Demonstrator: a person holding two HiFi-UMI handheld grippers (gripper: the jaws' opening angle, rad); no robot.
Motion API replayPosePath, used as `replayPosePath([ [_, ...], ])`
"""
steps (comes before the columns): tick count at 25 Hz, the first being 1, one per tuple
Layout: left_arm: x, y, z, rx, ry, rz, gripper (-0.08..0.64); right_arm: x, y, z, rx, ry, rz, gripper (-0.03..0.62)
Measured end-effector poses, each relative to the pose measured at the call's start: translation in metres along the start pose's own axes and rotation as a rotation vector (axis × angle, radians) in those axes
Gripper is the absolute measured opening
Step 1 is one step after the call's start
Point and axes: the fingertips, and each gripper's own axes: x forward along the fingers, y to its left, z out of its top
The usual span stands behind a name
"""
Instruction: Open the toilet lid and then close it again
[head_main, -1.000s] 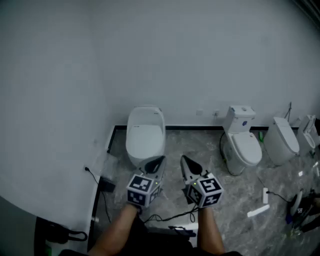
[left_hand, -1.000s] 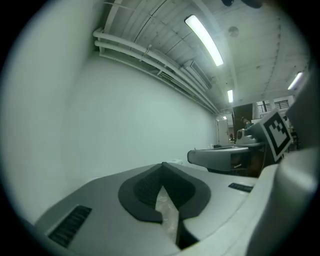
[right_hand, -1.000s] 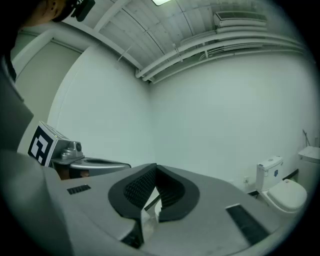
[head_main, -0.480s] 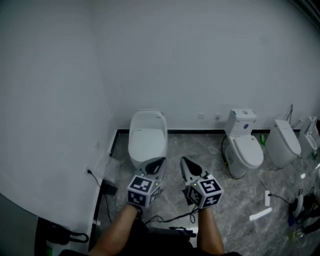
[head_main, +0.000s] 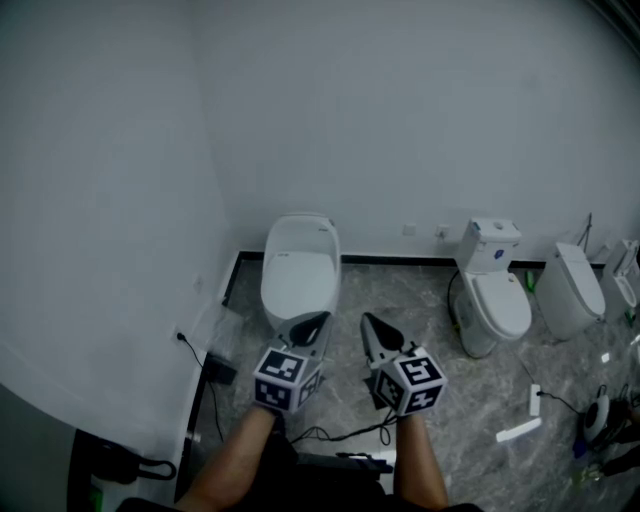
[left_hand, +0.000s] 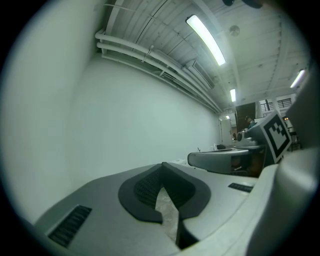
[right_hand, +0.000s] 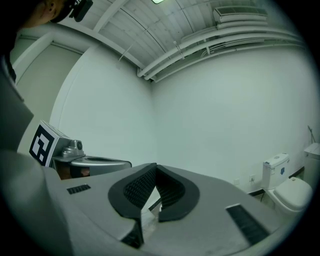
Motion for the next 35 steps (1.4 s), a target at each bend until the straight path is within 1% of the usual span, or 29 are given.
replayPosePath([
  [7, 0.009, 0.019, -0.008, -0.013, 0.009, 0.007, 0.005, 0.021, 0.0, -0.007, 0.0, 0.022, 0.008, 0.011],
  [16, 0.028, 0.054, -0.011, -0.024, 0.023, -0.013, 0.005, 0.064, -0.002, -0.012, -0.005, 0.055, 0.011, 0.011],
  [24, 0.056, 0.111, -0.019, -0.034, 0.044, -0.028, 0.005, 0.123, -0.008, -0.019, -0.011, 0.088, -0.02, 0.011],
  [29, 0.075, 0.15, -0.02, -0.044, 0.063, -0.054, 0.005, 0.162, -0.012, -0.021, 0.01, 0.114, -0.055, 0.011],
  [35, 0.092, 0.201, -0.037, -0.06, 0.092, -0.083, 0.005, 0.208, -0.013, -0.033, 0.027, 0.14, -0.12, 0.011],
])
